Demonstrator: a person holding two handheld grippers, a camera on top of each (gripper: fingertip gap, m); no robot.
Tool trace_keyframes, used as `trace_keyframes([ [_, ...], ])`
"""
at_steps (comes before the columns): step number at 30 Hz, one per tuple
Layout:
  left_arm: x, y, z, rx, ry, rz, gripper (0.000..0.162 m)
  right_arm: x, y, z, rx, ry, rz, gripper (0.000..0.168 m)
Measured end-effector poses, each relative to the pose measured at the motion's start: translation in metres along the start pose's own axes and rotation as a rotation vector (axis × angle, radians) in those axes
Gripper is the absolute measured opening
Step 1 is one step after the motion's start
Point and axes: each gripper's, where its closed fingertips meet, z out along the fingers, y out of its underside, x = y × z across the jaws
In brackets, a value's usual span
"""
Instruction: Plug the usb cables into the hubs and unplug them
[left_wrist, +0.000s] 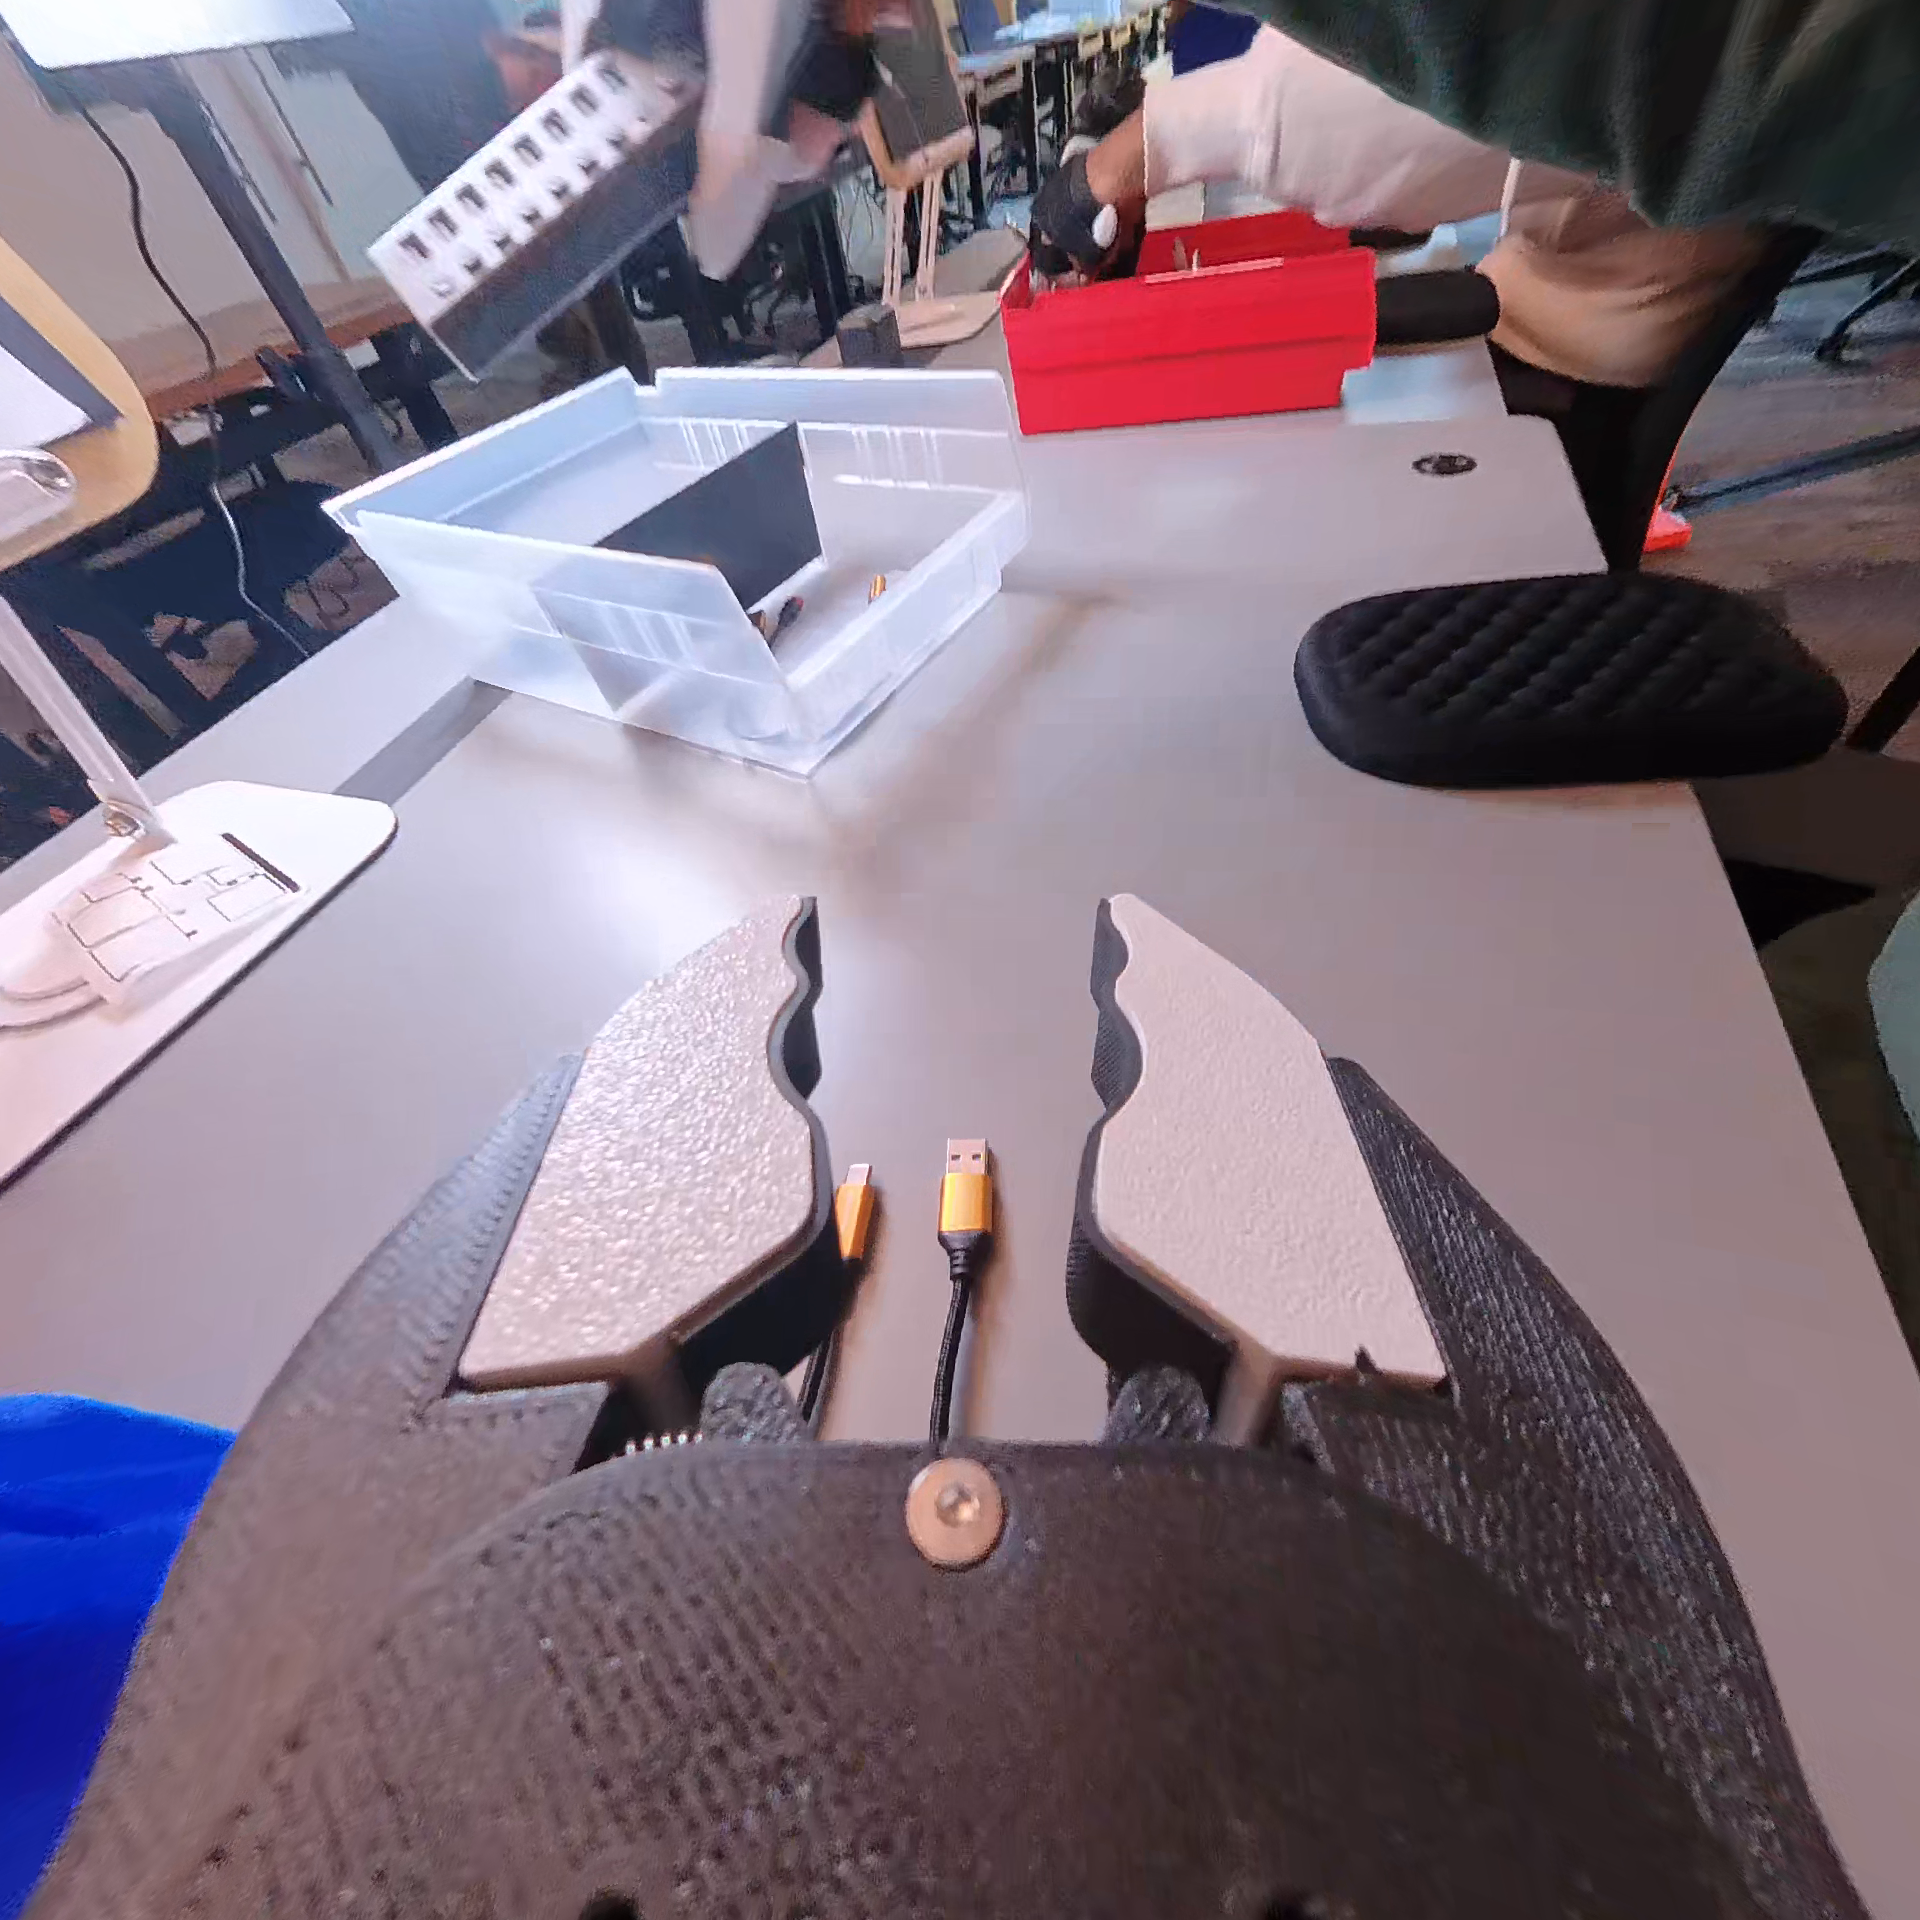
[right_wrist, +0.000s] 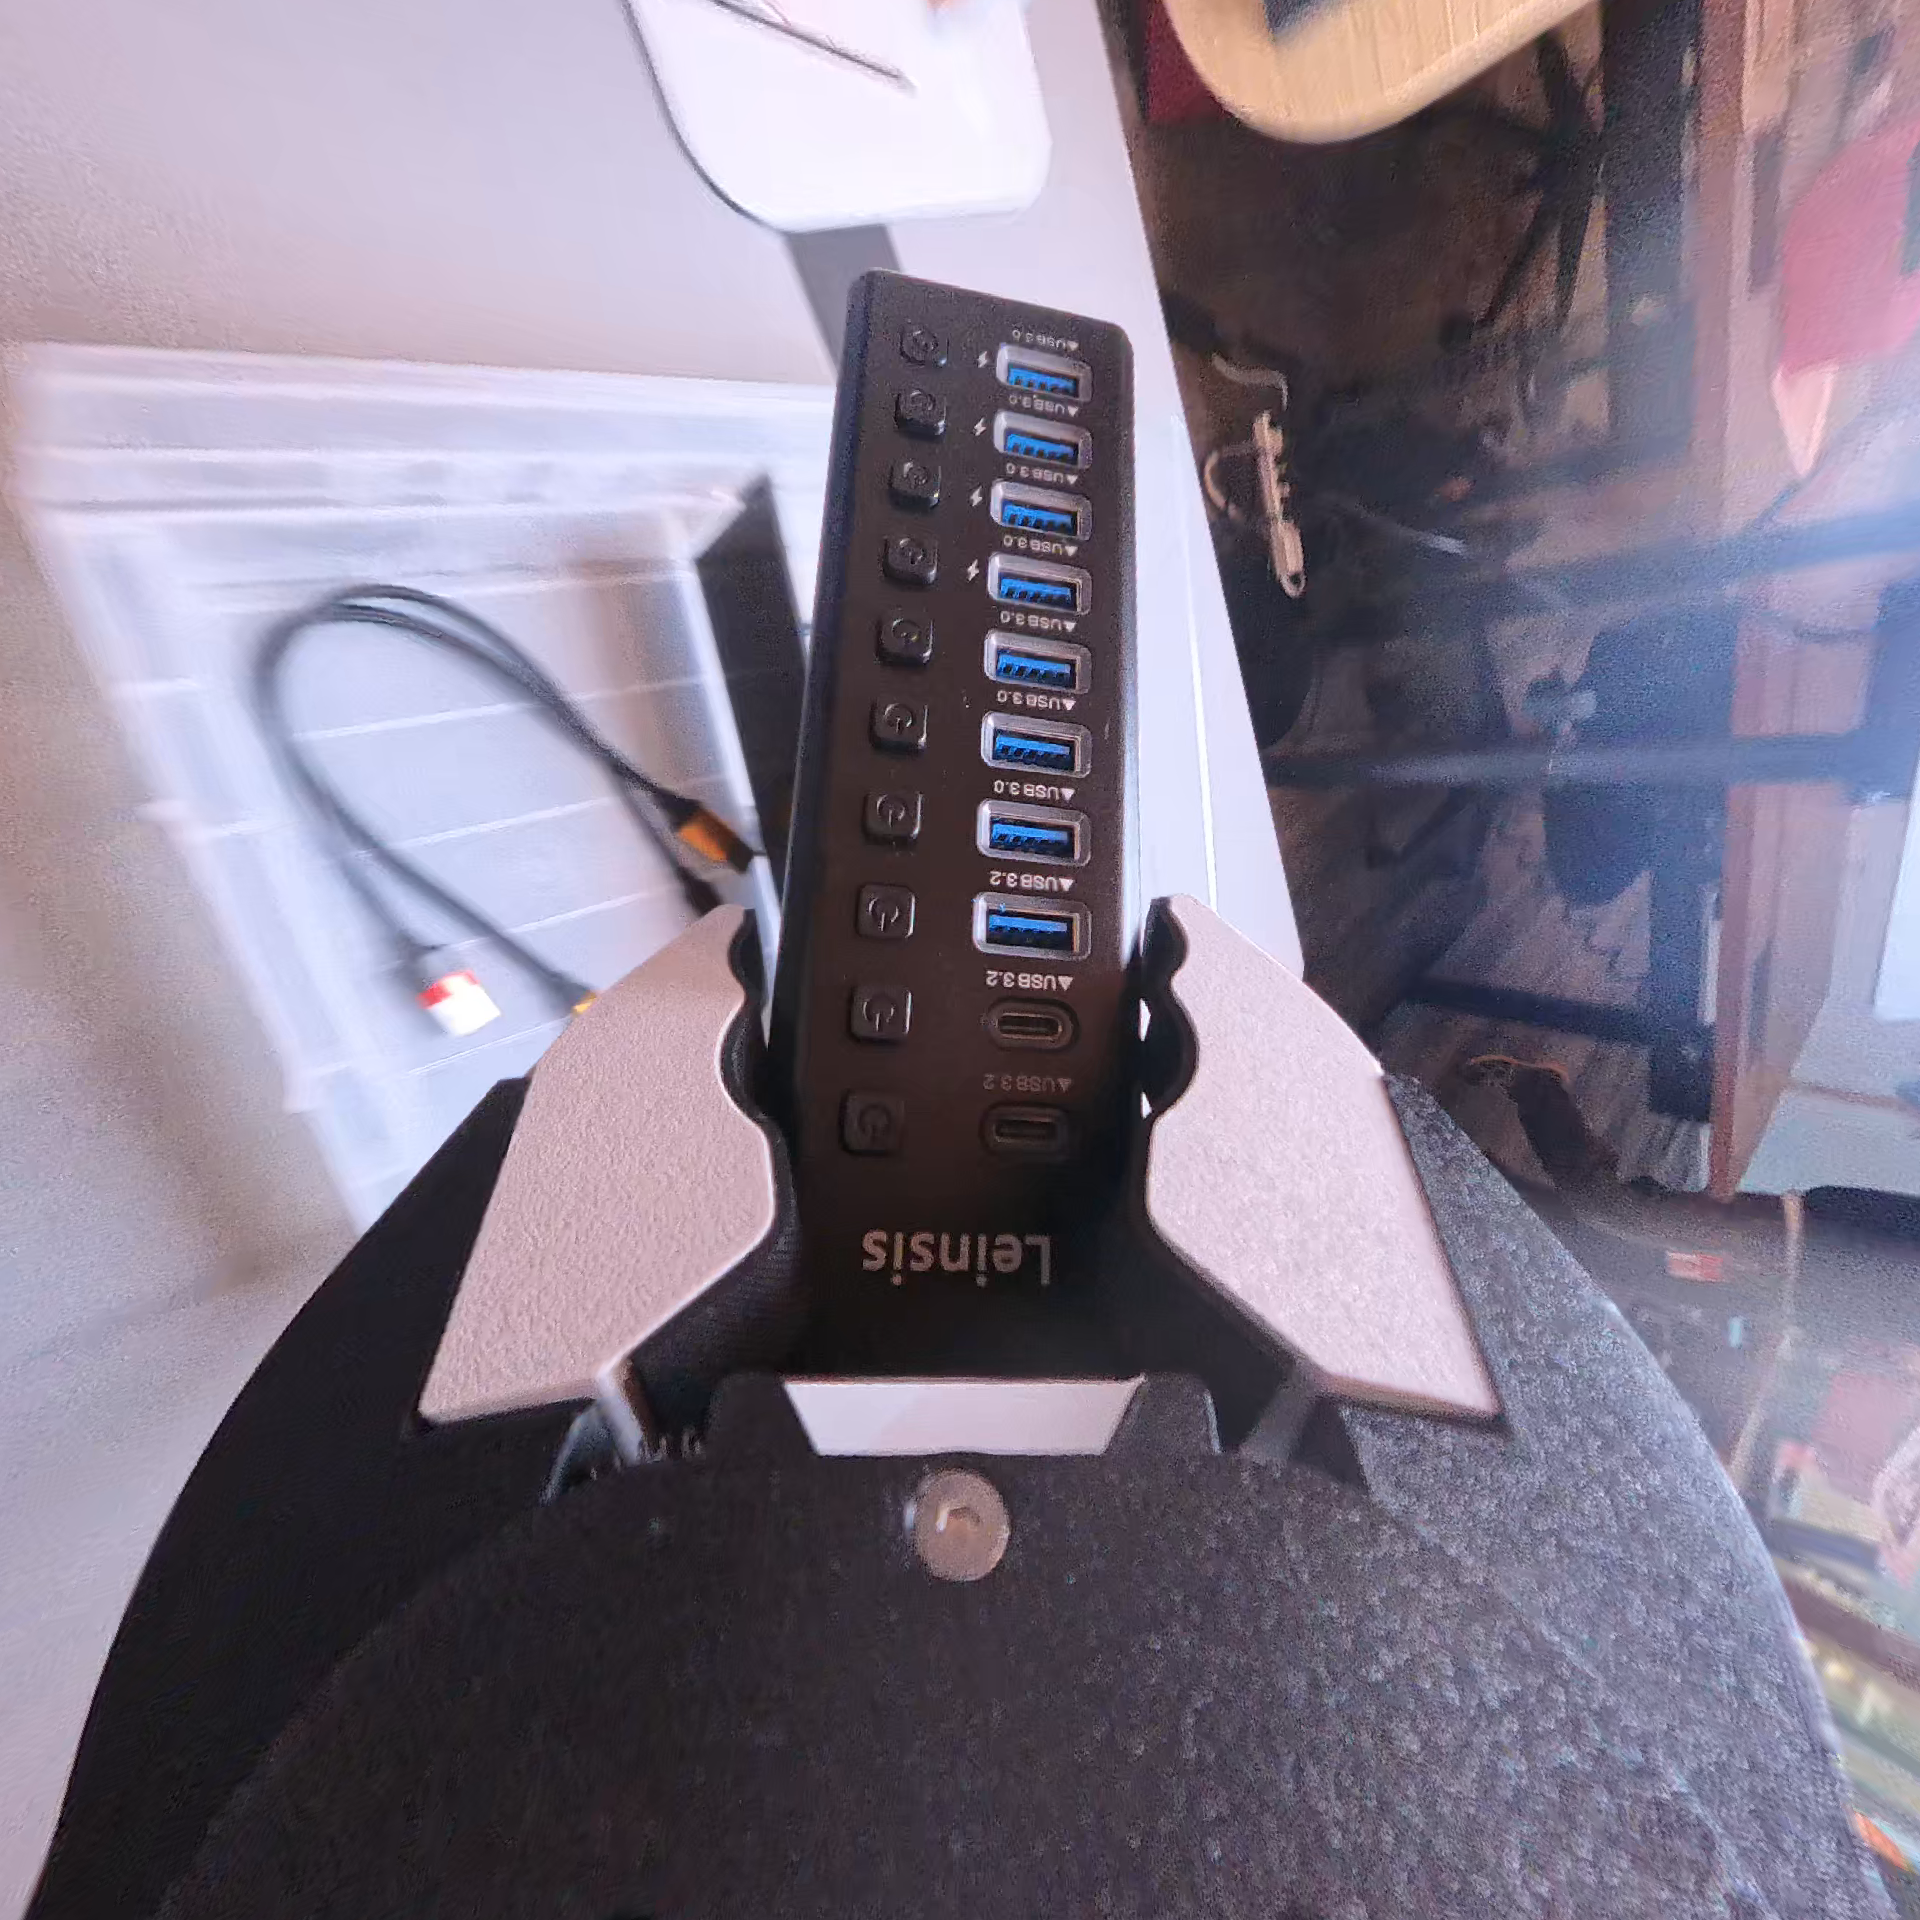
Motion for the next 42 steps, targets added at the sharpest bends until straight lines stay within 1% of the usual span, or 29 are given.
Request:
trace_keyframes([
  [3,-0.004,0.012,0.003,-0.042,-0.012,0.001,0.05,0.026,0.012,0.054,-0.039,-0.061,0.055,0.071],
  [5,-0.009,0.018,0.004,-0.06,-0.026,0.002,0.049,0.026,0.018,0.088,-0.059,-0.137,0.073,0.071],
  [7,-0.014,0.024,0.003,-0.08,-0.044,0.01,0.049,0.016,0.025,0.115,-0.1,-0.236,0.063,0.071],
  [9,-0.018,0.028,0.003,-0.096,-0.054,0.015,0.048,0.003,0.036,0.134,-0.16,-0.328,0.076,0.071],
  [10,-0.02,0.03,0.003,-0.1,-0.055,0.011,0.048,0.0,0.042,0.141,-0.197,-0.343,0.082,0.07],
  [12,-0.022,0.035,0.004,-0.11,-0.049,-0.004,0.048,0.0,0.051,0.152,-0.247,-0.328,0.069,0.07],
  [13,-0.023,0.038,0.005,-0.118,-0.047,-0.007,0.048,0.003,0.052,0.153,-0.254,-0.305,0.064,0.066],
  [15,-0.025,0.044,0.006,-0.141,-0.049,-0.004,0.048,0.012,0.045,0.148,-0.22,-0.256,0.059,0.065],
  [17,-0.026,0.049,0.007,-0.166,-0.052,0.001,0.048,0.022,0.032,0.133,-0.168,-0.21,0.072,0.065],
  [20,-0.028,0.054,0.004,-0.209,-0.06,0.011,0.049,0.027,0.004,0.096,-0.071,-0.131,0.036,0.065],
  [22,-0.032,0.058,0.0,-0.248,-0.077,0.028,0.049,0.012,-0.024,0.066,0.034,-0.102,0.003,0.063],
  [25,-0.035,0.07,-0.009,-0.324,-0.059,0.029,0.048,-0.041,-0.062,0.021,0.188,-0.119,-0.068,0.06],
  [28,-0.029,0.09,-0.018,-0.437,0.004,0.025,0.044,-0.12,-0.086,-0.012,0.31,-0.214,-0.138,0.057],
  [30,-0.026,0.099,-0.025,-0.496,0.033,0.014,0.043,-0.176,-0.09,-0.027,0.355,-0.301,-0.176,0.057],
  [32,-0.021,0.11,-0.032,-0.569,0.066,-0.013,0.045,-0.225,-0.091,-0.037,0.389,-0.373,-0.196,0.056],
  [35,-0.02,0.136,-0.043,-0.721,0.075,-0.047,0.052,-0.278,-0.09,-0.045,0.434,-0.467,-0.179,0.056],
  [36,-0.021,0.135,-0.041,-0.704,0.063,-0.078,0.048,-0.29,-0.09,-0.047,0.447,-0.49,-0.169,0.055],
  [38,-0.026,0.137,-0.042,-0.723,0.033,-0.09,0.04,-0.307,-0.09,-0.047,0.467,-0.522,-0.152,0.054],
  [41,-0.023,0.134,-0.036,-0.718,0.041,-0.055,0.006,-0.317,-0.097,-0.046,0.488,-0.55,-0.111,0.053],
  [42,-0.017,0.132,-0.031,-0.706,0.064,-0.053,0.006,-0.318,-0.102,-0.045,0.499,-0.547,-0.092,0.053],
])
